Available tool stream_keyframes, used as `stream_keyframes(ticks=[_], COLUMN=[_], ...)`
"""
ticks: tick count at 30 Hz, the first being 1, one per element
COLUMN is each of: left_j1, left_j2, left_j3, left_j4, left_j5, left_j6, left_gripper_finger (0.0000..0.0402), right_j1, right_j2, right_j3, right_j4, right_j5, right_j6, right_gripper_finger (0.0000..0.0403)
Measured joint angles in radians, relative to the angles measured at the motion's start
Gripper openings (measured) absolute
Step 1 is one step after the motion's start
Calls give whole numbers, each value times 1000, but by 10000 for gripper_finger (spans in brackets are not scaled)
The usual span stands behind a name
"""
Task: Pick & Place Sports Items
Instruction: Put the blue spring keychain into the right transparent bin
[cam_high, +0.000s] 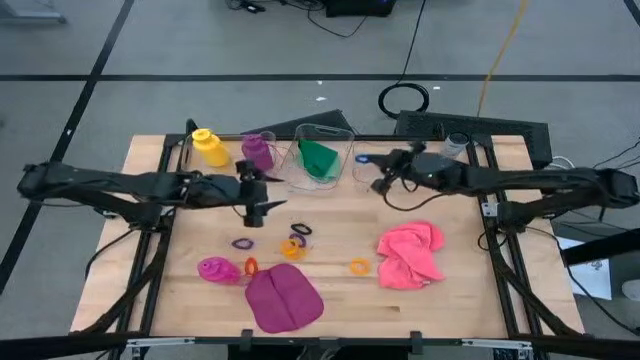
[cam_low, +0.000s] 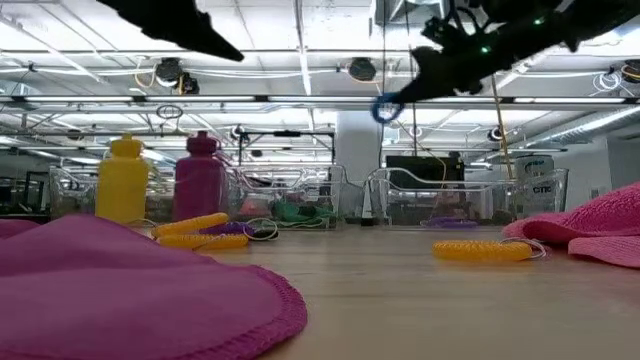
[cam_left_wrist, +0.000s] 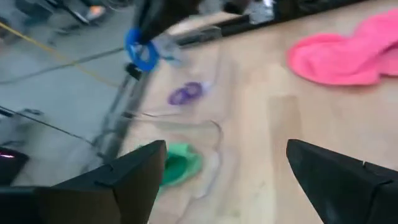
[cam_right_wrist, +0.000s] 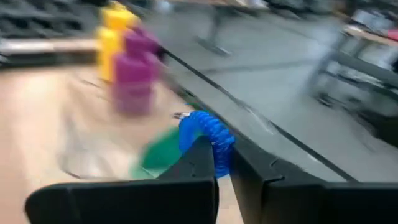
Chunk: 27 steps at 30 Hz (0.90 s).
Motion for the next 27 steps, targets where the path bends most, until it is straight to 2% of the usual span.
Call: stream_keyframes(ticks=[4,11,13,19,27], left_j1=[2,12,19,33,33], left_j2=[38,140,169,220,220], left_j3=[1,1,1,1,1], left_j4=[-5,-4,-1,44,64], left_j5=[40,41,41,41,40], left_j6=[-8,48,56,68,68], left_gripper_finger=[278,278,278,278,278], right_j1=[-16,-118,-158,-271,-359], right_j2=[-11,8,16,73,228], right_j3=[0,0,0,0,0], right_j4=[-106,-268,-307,-385,-379], right_j5=[95,88,51,-156,-275], right_j6=[64,208,252,331,309], right_gripper_finger=[0,0,0,0,0])
